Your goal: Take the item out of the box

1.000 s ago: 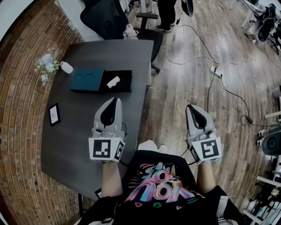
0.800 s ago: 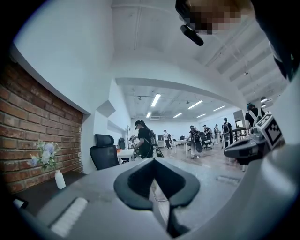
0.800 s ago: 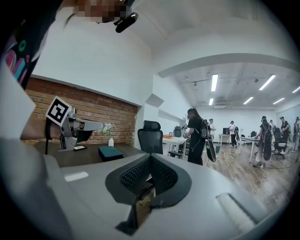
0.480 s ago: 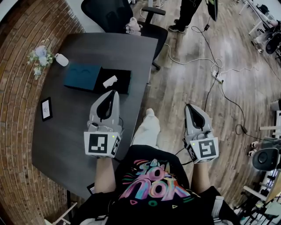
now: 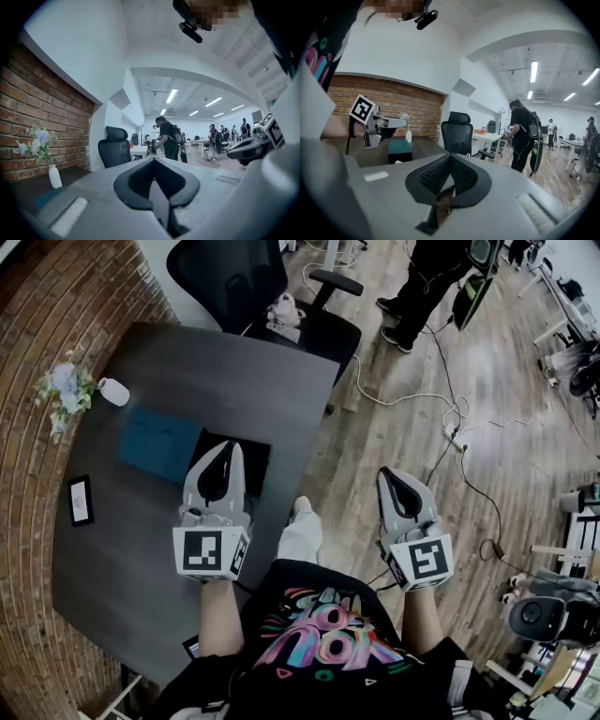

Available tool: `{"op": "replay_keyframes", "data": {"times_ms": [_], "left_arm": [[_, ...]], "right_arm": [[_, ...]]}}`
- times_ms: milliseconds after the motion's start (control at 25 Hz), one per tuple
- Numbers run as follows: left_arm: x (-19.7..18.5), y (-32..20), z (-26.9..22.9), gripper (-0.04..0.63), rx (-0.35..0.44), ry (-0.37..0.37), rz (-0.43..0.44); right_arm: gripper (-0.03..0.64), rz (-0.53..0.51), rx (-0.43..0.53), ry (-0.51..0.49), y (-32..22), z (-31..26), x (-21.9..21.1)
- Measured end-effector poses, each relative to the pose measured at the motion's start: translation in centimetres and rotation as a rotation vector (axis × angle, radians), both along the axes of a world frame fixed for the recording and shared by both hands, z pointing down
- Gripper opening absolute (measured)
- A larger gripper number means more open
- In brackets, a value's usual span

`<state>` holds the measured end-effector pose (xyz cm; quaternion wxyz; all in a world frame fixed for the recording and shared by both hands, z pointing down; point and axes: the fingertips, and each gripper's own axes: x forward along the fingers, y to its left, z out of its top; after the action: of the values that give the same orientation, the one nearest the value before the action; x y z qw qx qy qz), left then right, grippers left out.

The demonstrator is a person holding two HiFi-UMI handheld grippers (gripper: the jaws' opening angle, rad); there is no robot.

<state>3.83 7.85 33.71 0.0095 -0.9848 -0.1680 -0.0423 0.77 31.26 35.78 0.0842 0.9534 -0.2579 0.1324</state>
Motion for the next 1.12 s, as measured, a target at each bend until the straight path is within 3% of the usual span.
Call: {"op": "replay_keyframes", "data": {"times_ms": [240,480,720,1120], "left_arm": [[5.4,-1.4,0.8,0.0,-0.045,-0.019,-0.068],[7.2,-5.2,1.7,0.0,-0.059,-0.037,-0.185],[5.0,-11.6,2.4,0.0,-0.069,-0.058,-0.374],[-1.7,-20.2,2.3,0.0,-0.076,-0.032,-0.705]], "right_arm": [[0.002,-0.08,0.0,0.025,-1.4,-0.3,7.2],[0.002,-0.186,-0.027,-0.014,-4.8,0.5,11.3],[0.002,-0.35,-0.019,-0.021,-11.0,1.1,14.2],[0.002,-0.659,-0.03,-0.006,-22.3,1.2,15.3]]}}
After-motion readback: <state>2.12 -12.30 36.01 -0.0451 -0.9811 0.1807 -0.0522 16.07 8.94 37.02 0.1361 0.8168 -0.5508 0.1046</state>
